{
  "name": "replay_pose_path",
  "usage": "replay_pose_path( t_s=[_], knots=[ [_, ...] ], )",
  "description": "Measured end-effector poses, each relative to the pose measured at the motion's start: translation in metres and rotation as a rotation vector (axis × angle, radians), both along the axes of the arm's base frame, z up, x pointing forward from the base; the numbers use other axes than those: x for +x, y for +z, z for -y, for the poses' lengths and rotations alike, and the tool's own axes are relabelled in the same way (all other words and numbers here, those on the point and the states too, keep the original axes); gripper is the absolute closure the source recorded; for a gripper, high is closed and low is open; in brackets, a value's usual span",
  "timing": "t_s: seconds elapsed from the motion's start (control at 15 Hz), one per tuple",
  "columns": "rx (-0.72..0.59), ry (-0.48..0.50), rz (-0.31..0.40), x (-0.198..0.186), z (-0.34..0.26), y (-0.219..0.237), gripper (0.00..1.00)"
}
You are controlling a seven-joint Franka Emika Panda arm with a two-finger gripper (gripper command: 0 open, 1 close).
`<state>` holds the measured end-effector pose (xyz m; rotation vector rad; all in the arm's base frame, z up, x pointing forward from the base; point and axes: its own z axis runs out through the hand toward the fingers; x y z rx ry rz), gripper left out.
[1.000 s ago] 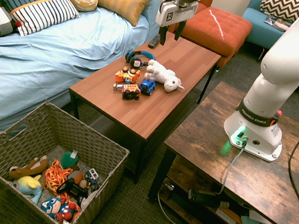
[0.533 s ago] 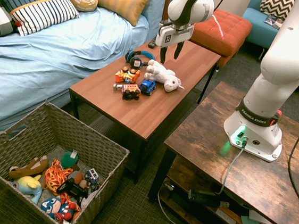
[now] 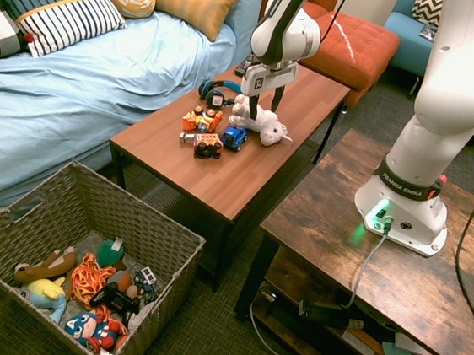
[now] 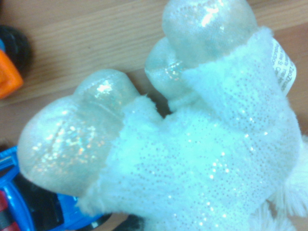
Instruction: Put the stuffed toy in the basket
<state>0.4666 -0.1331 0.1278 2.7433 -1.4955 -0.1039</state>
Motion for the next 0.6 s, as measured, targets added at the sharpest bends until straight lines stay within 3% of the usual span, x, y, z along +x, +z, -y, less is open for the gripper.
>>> replay_pose_path(
  t_s=[0.2,0.27,0.6],
  knots=[
    [0.001,0.003,-0.02,0.002,-0.005,-0.019,0.0],
    [0.001,0.003,-0.021,0.005,-0.004,-0.022,1.0],
    [0.008,-0.009,-0.028,0.009,0.002,-0.037,1.0]
  ],
)
